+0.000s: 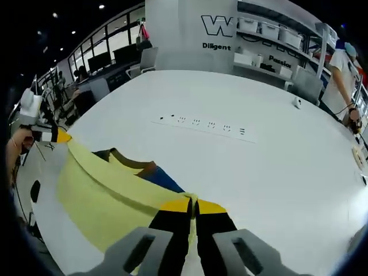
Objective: Fold the garment on the visible template until the final outline fits inside the template.
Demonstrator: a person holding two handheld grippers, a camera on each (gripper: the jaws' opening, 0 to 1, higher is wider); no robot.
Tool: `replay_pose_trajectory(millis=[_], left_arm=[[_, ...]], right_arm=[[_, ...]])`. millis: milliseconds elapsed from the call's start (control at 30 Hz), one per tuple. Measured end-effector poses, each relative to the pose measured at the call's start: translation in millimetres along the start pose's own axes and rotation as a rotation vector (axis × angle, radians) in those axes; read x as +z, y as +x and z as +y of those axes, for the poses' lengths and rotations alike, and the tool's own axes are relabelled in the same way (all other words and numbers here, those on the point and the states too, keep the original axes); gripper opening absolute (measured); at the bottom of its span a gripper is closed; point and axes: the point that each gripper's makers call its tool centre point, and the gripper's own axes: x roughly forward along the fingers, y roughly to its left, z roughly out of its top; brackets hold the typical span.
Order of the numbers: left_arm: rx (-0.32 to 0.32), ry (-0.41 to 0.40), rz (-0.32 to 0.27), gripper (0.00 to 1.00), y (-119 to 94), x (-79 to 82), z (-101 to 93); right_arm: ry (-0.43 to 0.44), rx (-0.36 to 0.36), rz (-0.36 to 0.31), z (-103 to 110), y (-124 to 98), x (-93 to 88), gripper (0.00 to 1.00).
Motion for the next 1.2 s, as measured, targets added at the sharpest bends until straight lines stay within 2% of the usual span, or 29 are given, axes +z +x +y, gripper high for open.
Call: replay_pose_trajectory(millis=[167, 300, 467, 567, 633, 667, 733, 767, 833, 933, 967, 1000, 1067, 1100, 1200], left_arm=[[-0.003, 0.015, 0.015, 0.05, 17.5, -0.4, 7.2], [0.003, -0.004, 0.022, 0.05, 27.4, -3.9, 10.0], [0.015, 0.021, 0.039, 0.05, 32.9, -12.4, 6.2], [0.019, 0.024, 0.040, 0.06, 34.6, -13.1, 8.2], [0.000, 0.050, 0.015, 0.06, 36.4, -9.3, 6.4], [-0.014, 0.098, 0.015, 0.07, 36.1, -9.9, 4.9], [-0.004, 0.132, 0.002, 0.08, 33.7, -9.0, 5.9], [-0.019, 0.151, -0.016, 0.09, 33.1, -7.2, 3.7], [-0.031, 0.150, -0.026, 0.15, 29.5, -8.2, 2.1], [-0.060, 0.172, -0.090, 0.24, 23.8, -2.8, -3.5], [-0.064, 0.191, -0.098, 0.33, 21.3, -4.2, -5.2], [-0.092, 0.300, -0.116, 0.34, 15.4, -10.9, -14.7], [-0.097, 0.319, -0.124, 0.38, 14.4, -12.3, -17.2], [-0.109, 0.335, -0.123, 0.40, 20.8, -9.7, -15.7], [-0.116, 0.372, -0.106, 0.45, 25.0, -20.0, -18.5]], right_arm=[[0.010, 0.000, 0.006, -2.1, 7.8, -4.9, 0.00], [0.013, 0.000, 0.020, -5.3, 19.0, -8.0, 0.00], [0.003, 0.009, 0.033, -9.8, 35.2, -12.3, 0.00], [-0.007, -0.001, 0.022, -11.2, 32.8, -11.1, 0.00], [-0.032, -0.010, 0.001, -14.0, 33.7, -6.8, 0.00], [-0.046, -0.009, -0.005, -12.9, 31.6, -7.1, 0.02], [-0.086, 0.003, -0.025, -10.8, 29.5, -4.4, 0.07], [-0.097, 0.010, -0.025, -10.0, 28.5, -5.0, 0.10], [-0.120, 0.019, -0.029, -8.7, 27.6, -6.2, 0.15], [-0.141, 0.032, -0.037, -5.0, 23.1, -10.0, 0.21], [-0.159, 0.052, -0.055, 1.7, 16.6, -12.9, 0.25], [-0.163, 0.055, -0.056, 2.7, 15.7, -13.2, 0.25], [-0.176, 0.059, -0.060, 5.6, 12.3, -15.0, 0.28], [-0.184, 0.059, -0.062, 7.1, 11.1, -16.9, 0.29], [-0.206, 0.054, -0.044, 8.1, 14.0, -25.1, 0.29]])
